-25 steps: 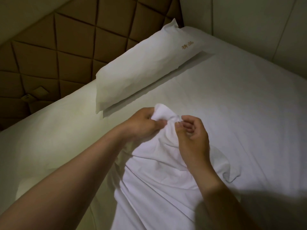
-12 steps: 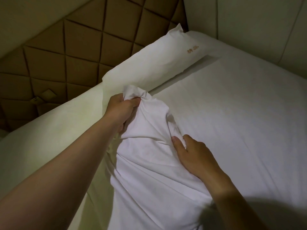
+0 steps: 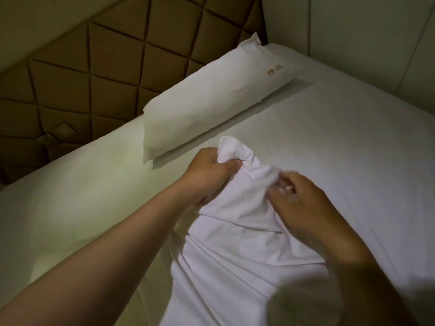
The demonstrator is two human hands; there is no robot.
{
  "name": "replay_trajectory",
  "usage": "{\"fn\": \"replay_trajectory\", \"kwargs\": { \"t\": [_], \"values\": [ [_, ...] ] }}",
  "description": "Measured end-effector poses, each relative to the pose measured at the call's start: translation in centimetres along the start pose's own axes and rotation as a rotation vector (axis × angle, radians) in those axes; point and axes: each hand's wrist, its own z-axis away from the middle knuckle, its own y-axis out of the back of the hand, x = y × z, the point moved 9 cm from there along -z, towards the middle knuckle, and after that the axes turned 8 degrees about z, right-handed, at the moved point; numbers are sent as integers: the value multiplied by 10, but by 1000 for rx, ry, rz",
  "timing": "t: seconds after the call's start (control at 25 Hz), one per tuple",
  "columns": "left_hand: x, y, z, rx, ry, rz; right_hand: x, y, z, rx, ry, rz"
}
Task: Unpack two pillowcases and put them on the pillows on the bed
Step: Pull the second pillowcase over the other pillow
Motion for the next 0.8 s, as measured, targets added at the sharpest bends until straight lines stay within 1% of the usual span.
{"fn": "replay_trajectory", "kwargs": {
  "t": [0.04,0.08,0.16,0.2,0.28,0.32,0.4,0.44,0.48,0.52,0.56,0.6,0.64,0.68,0.72,0.8],
  "values": [
    [-2,-6,2,-34,12,19,-10,-5,0,6,7,-138],
    [-4,-12,4,-69,25,25,-20,-18,-1,-26,18,-161],
    [-7,-22,11,-124,40,34,-26,-51,-4,-36,31,-21],
    [-10,-25,16,-139,54,54,-25,-58,-6,14,35,24],
    [-14,-26,20,-156,76,73,-21,-56,-10,164,78,-6],
    [-15,-22,20,-153,81,75,-20,-51,-10,225,96,-30],
    [-17,-2,21,-93,91,120,-13,-44,-13,298,73,-45],
    [-22,14,21,-34,87,71,-8,-41,-14,325,52,-58],
    [-31,34,20,38,82,-125,-5,-39,-14,348,31,-84],
    [-48,57,22,101,121,-391,-1,-38,-15,358,7,-119],
    [-69,80,27,143,215,-613,3,-37,-16,366,-17,-151],
    [-92,101,37,168,352,-732,6,-36,-17,372,-33,-167],
    [-116,119,49,179,485,-746,8,-36,-19,378,-40,-172],
    [-133,128,61,174,572,-687,10,-35,-19,384,-36,-172],
    [-143,132,72,170,610,-603,9,-35,-18,388,-26,-176],
    [-150,131,82,183,597,-484,7,-34,-16,378,-15,-192]
  ]
}}
